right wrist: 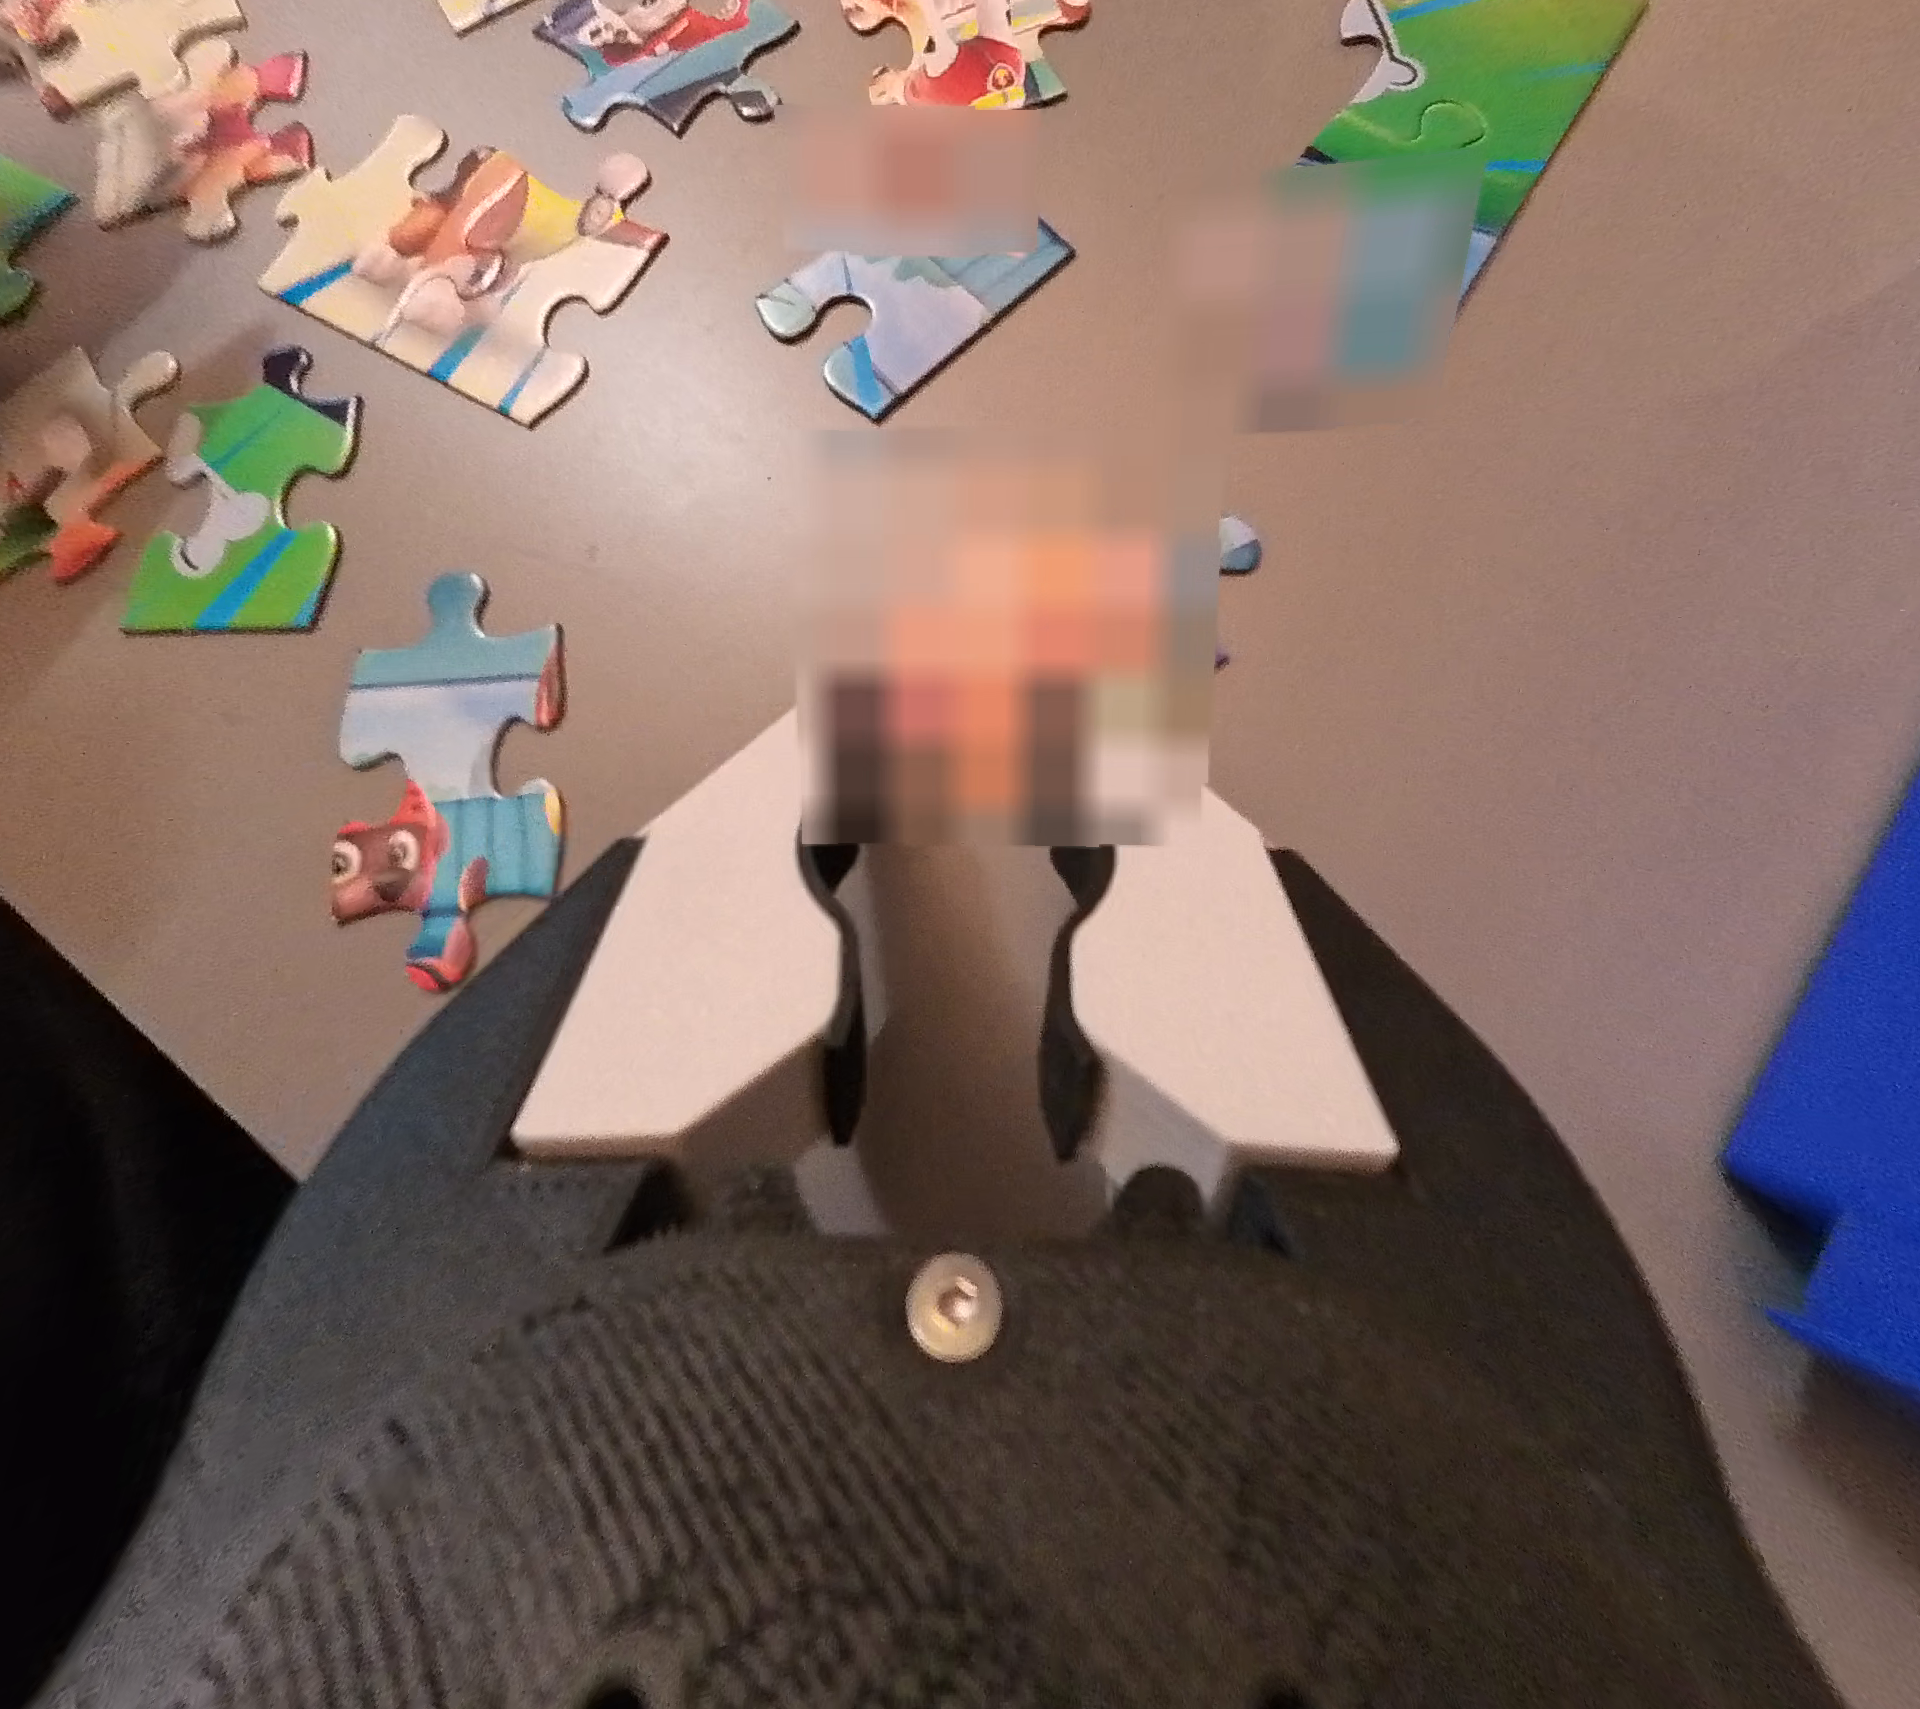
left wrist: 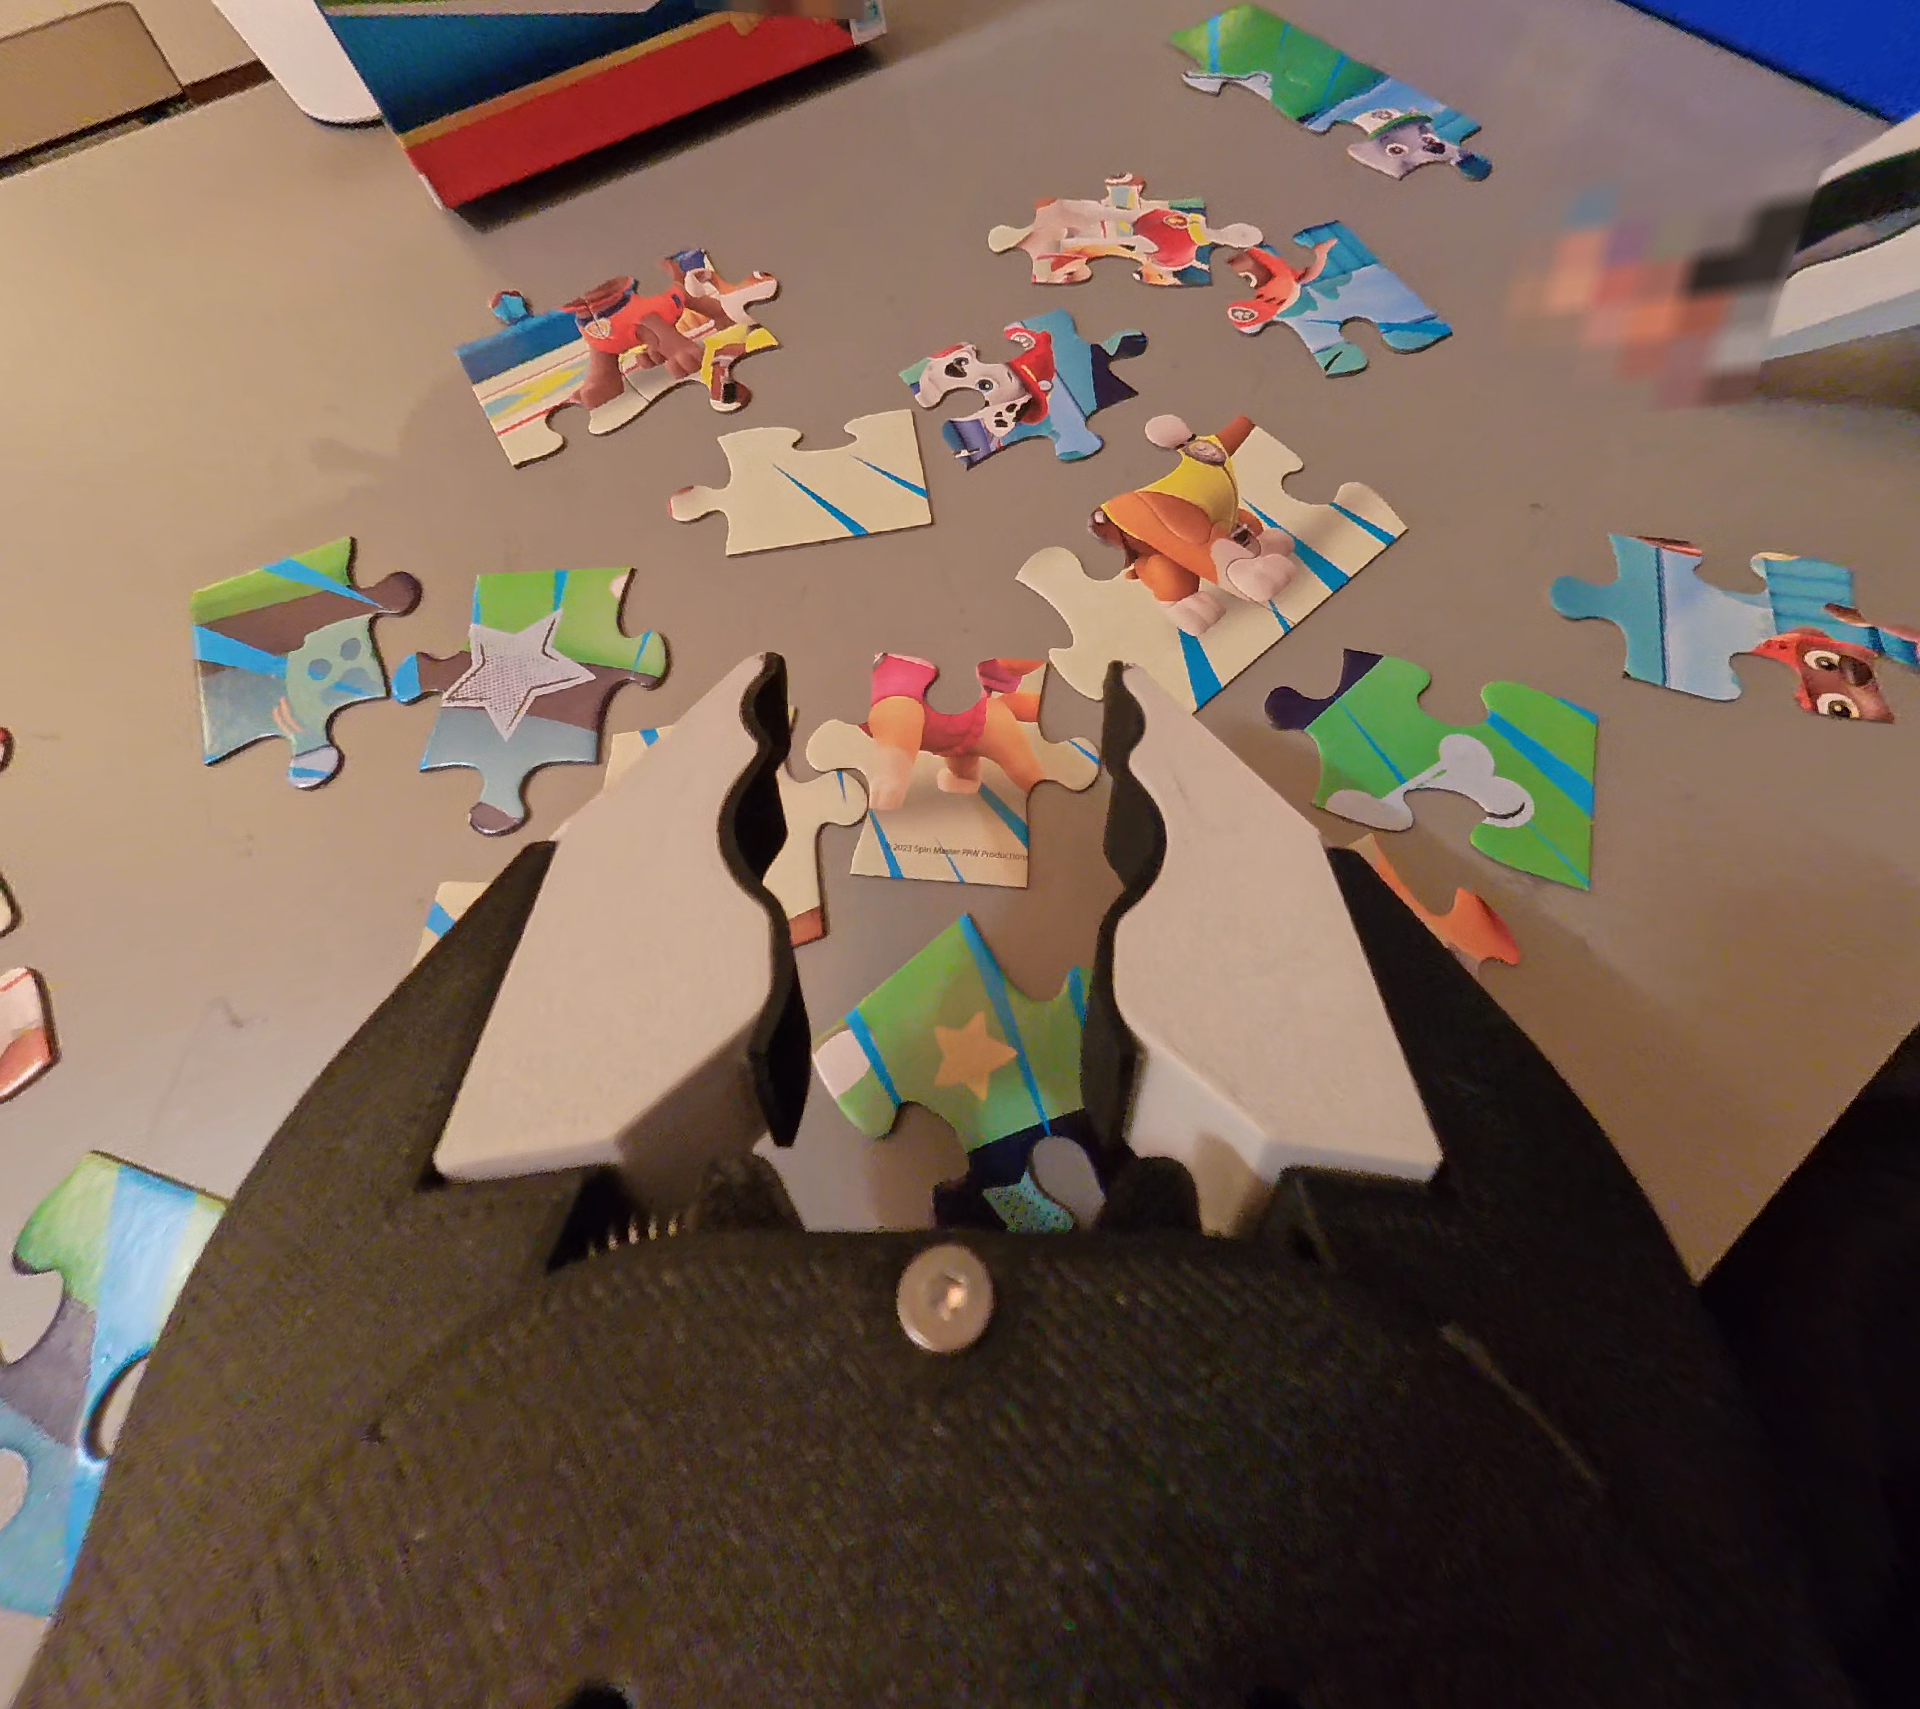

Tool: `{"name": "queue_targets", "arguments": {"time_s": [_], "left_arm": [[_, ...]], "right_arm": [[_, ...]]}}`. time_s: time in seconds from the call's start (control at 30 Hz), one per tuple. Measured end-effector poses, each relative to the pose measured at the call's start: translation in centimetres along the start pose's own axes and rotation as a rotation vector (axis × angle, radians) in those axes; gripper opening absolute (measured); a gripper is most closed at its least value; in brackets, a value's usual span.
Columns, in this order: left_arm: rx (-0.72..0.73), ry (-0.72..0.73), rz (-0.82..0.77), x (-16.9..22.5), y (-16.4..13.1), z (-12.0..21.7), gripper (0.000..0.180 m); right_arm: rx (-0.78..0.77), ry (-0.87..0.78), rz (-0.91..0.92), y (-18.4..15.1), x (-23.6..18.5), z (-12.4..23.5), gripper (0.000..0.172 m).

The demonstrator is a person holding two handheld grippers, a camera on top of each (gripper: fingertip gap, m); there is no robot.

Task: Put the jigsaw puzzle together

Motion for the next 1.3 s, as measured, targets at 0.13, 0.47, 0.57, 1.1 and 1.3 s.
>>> {"name": "queue_targets", "arguments": {"time_s": [0.13, 0.47, 0.57, 1.1, 1.3], "left_arm": [[0.005, -0.006, 0.009, -0.2, -0.1, -0.1, 0.059], [-0.045, -0.011, -0.018, -0.2, -0.5, -0.2, 0.056], [-0.095, -0.032, -0.008, -0.1, -0.9, -0.5, 0.056], [-0.228, -0.052, 0.042, 0.2, -2.3, -2.0, 0.049], [-0.24, -0.069, 0.019, 0.6, -2.4, -1.8, 0.037]], "right_arm": [[-0.029, 0.032, 0.089, -0.2, 0.3, 0.3, 0.023], [-0.109, 0.087, 0.154, 0.2, 2.4, 0.5, 0.023], [-0.077, 0.045, 0.187, 0.5, 2.5, 0.9, 0.024], [0.303, 0.173, 0.134, 4.2, -4.5, 0.7, 0.02], [0.303, 0.21, 0.148, 4.5, -5.8, 0.3, 0.022]]}}
Point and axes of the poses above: each gripper's, where its closed fingertips meet, z back along the fingers, y out of its top, x = y × z across the jaws, the point moved 7 cm from there along z, back along the fingers, and after that the axes turned 5 degrees about -y, right-handed, at the moved point
